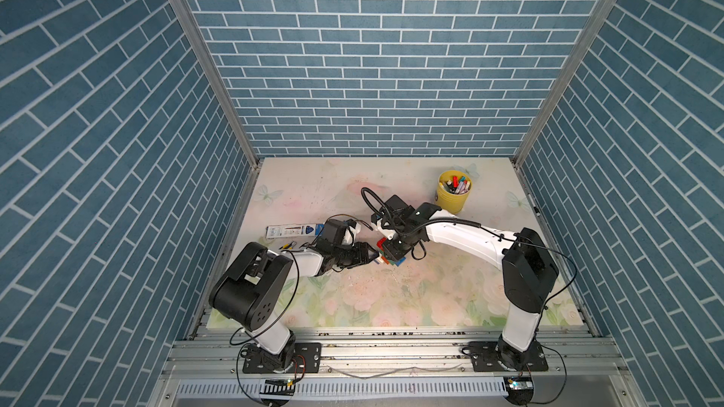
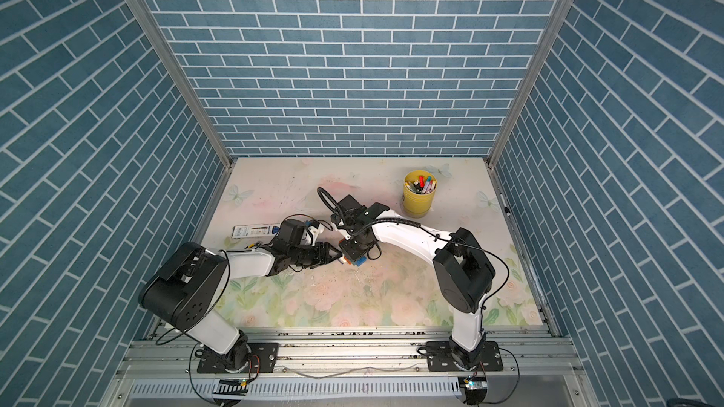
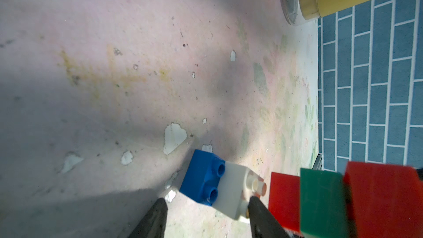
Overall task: Assemble the letter y with lego
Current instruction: Assemble the lego brick with the lego brick.
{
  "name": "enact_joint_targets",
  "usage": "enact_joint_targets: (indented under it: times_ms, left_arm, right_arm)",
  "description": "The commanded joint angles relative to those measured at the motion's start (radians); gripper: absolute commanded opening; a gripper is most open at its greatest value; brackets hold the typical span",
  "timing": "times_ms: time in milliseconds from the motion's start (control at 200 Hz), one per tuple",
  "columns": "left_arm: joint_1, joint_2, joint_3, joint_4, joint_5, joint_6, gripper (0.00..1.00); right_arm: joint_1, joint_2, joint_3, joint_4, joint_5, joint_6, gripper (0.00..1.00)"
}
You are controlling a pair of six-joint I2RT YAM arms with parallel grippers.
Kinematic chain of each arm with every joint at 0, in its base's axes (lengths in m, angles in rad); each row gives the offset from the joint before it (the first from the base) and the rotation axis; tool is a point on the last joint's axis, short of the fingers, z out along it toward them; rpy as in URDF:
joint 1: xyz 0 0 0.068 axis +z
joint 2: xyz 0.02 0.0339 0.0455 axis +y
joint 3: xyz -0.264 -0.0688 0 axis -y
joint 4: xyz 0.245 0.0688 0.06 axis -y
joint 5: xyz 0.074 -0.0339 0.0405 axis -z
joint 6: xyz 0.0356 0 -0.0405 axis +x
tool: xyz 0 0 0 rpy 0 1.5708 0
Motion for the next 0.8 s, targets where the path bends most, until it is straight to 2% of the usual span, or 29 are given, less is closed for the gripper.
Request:
enact_joint_targets:
  times_ms: [0,450,795]
  left_arm:
    - [0.001,0.084,-0.066,-0.231,-0.141,0.012,0.59]
    - [0.003,0.086,-0.072,-0.233,-0.147,0.013,0.59]
    - [0.002,0.086,-0.068,-0.235,-0.148,0.015,0.59]
  right_arm:
    - [0.008,0.027,0.032,-0.051,0.011,-0.062,0.21]
    - [0.019,0.063,0.065,-0.087,-0.001,-0.088,0.21]
    - [0.036,0.098,0.087,-0.134,0.047,-0.124,0.21]
